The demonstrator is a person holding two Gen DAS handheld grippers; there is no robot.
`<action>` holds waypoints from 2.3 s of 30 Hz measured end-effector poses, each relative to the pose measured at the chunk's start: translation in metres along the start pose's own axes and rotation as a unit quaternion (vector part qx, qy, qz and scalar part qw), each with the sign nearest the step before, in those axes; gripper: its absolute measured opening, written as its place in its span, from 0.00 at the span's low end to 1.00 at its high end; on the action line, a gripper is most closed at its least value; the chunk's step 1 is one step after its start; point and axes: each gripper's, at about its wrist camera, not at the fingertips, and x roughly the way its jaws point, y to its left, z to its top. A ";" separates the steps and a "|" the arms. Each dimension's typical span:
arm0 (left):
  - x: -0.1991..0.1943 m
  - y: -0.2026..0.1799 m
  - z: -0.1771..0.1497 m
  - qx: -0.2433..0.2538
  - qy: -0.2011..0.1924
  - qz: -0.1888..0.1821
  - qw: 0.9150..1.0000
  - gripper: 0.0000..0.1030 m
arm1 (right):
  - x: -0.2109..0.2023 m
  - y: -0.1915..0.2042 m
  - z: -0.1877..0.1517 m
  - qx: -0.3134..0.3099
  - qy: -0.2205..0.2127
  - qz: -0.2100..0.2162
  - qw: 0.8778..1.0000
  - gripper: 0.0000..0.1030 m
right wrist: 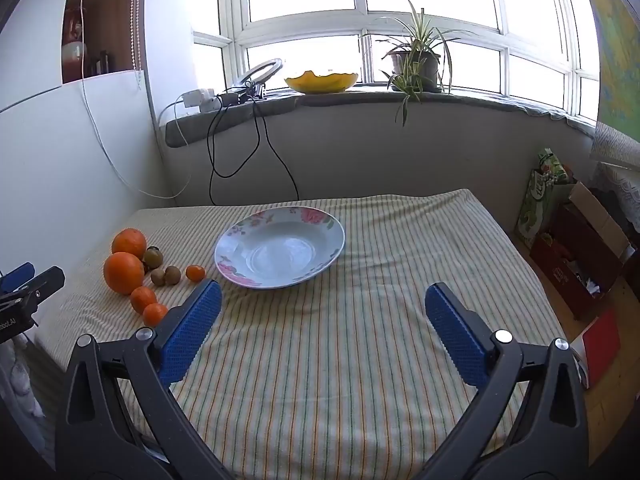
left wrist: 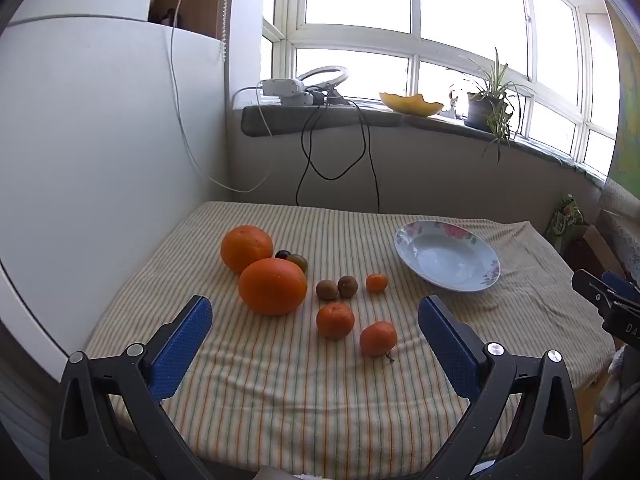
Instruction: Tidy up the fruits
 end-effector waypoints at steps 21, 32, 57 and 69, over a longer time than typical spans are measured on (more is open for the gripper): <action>-0.007 0.008 -0.001 -0.009 -0.013 0.005 1.000 0.99 | -0.003 0.003 0.002 -0.002 0.004 0.006 1.000 1.00; -0.007 0.006 -0.001 -0.007 -0.011 0.004 1.000 0.99 | -0.003 0.003 0.002 0.002 0.003 0.008 1.000 1.00; -0.008 0.008 -0.001 -0.007 -0.010 0.004 1.000 0.99 | 0.000 0.004 -0.002 0.003 0.009 0.009 1.000 1.00; -0.007 0.005 0.000 -0.006 -0.010 0.004 1.000 0.99 | 0.000 0.007 -0.002 0.004 0.011 0.012 1.000 1.00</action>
